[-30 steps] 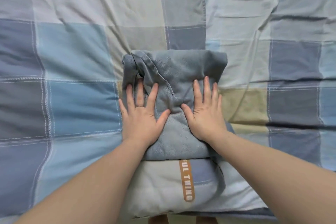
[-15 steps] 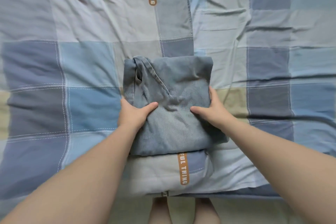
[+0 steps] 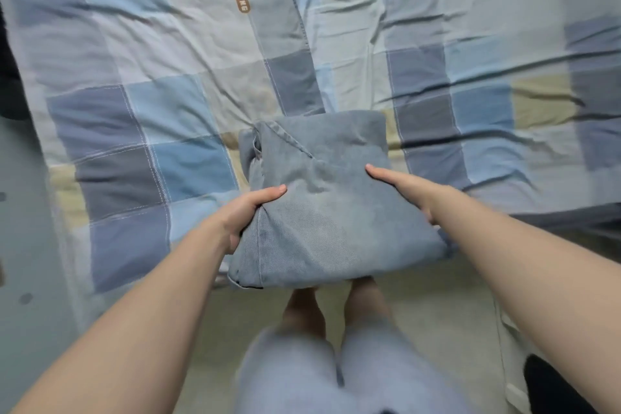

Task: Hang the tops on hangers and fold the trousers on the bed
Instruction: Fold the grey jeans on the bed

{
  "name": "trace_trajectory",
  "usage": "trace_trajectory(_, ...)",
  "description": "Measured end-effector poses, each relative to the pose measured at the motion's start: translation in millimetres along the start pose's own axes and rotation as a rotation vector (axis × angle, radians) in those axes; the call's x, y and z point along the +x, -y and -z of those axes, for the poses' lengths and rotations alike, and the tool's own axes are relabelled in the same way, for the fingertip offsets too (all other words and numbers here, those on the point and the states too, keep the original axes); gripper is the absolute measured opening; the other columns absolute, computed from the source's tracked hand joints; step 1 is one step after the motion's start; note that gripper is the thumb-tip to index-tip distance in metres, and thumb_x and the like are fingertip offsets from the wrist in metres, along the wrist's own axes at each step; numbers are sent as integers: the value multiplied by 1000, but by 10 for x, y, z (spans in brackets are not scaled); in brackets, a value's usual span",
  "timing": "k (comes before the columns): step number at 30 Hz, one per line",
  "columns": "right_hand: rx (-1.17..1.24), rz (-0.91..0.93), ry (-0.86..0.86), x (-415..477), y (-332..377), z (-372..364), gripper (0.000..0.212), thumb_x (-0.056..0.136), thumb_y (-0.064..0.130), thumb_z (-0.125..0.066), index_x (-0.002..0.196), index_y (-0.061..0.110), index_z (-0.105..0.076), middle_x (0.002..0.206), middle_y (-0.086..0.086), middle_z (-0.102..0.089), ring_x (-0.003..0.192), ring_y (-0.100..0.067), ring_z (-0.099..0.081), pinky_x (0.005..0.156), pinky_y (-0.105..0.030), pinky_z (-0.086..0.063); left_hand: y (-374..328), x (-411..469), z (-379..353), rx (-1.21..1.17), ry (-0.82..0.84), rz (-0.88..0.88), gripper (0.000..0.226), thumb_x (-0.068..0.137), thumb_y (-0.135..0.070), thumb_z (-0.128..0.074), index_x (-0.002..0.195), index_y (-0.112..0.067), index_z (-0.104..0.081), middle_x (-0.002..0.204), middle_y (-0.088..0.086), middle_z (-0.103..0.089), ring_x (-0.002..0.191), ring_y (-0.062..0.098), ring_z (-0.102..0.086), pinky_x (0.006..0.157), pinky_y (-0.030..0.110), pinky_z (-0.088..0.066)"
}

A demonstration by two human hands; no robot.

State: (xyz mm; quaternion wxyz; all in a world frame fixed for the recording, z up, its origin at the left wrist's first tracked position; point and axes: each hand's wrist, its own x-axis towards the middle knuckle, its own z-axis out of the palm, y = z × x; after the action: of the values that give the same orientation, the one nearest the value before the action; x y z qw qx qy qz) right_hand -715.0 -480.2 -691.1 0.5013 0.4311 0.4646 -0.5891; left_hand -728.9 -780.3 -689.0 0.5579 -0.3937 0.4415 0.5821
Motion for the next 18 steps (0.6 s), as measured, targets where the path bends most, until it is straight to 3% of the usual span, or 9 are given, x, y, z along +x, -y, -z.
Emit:
trace_trajectory(2, 43, 34, -12, -357, -210, -27, 29, 96, 49, -56, 111, 26, -65, 98, 11, -70, 72, 0, -64, 58, -10, -52, 201, -284, -123, -5, 29, 28, 28, 79, -34, -68, 89, -12, -82, 95, 9, -77, 80, 24, -75, 75, 33, -62)
trace_trajectory(4, 116, 93, -73, -739, -426, -78, 22, 99, 41, -54, 112, 26, -63, 100, 11, -70, 70, 2, -65, 51, -7, -49, 372, -553, -242, 10, 33, 26, 33, 78, -33, -68, 98, -10, -80, 99, 11, -76, 82, 25, -75, 71, 34, -63)
trace_trajectory(7, 275, 149, -53, -1215, -799, -91, 32, 92, 31, -62, 119, 14, -68, 104, -6, -76, 82, -19, -75, 65, -28, -60, 522, -899, -413, 99, 44, -25, 44, 78, -30, -72, 116, -9, -72, 106, 13, -76, 86, 26, -75, 69, 33, -61)
trace_trajectory(10, 351, 253, -120, -1655, -1112, -92, 40, 87, 24, -68, 124, 10, -68, 114, -13, -74, 95, -28, -73, 84, -39, -59, 549, -1211, -637, 240, 29, -155, 50, 74, -26, -81, 119, -8, -71, 108, 15, -76, 89, 28, -75, 71, 34, -61)
trace_trajectory(13, 409, 442, -230, -2080, -1392, -83, 46, 83, 16, -71, 128, 8, -65, 120, -14, -72, 106, -31, -70, 92, -42, -56, 525, -1451, -946, 376, 23, -263, 61, 67, -28, -84, 122, -9, -70, 109, 14, -76, 95, 31, -74, 79, 37, -59)
trace_trajectory(18, 522, 672, -450, -2764, -1889, 113, 44, 86, 13, -74, 126, 2, -64, 114, -11, -74, 107, -29, -71, 93, -41, -56, 514, -1746, -1715, 555, 58, -444, 49, 76, -16, -84, 121, -11, -65, 103, 12, -77, 88, 28, -75, 71, 34, -59)
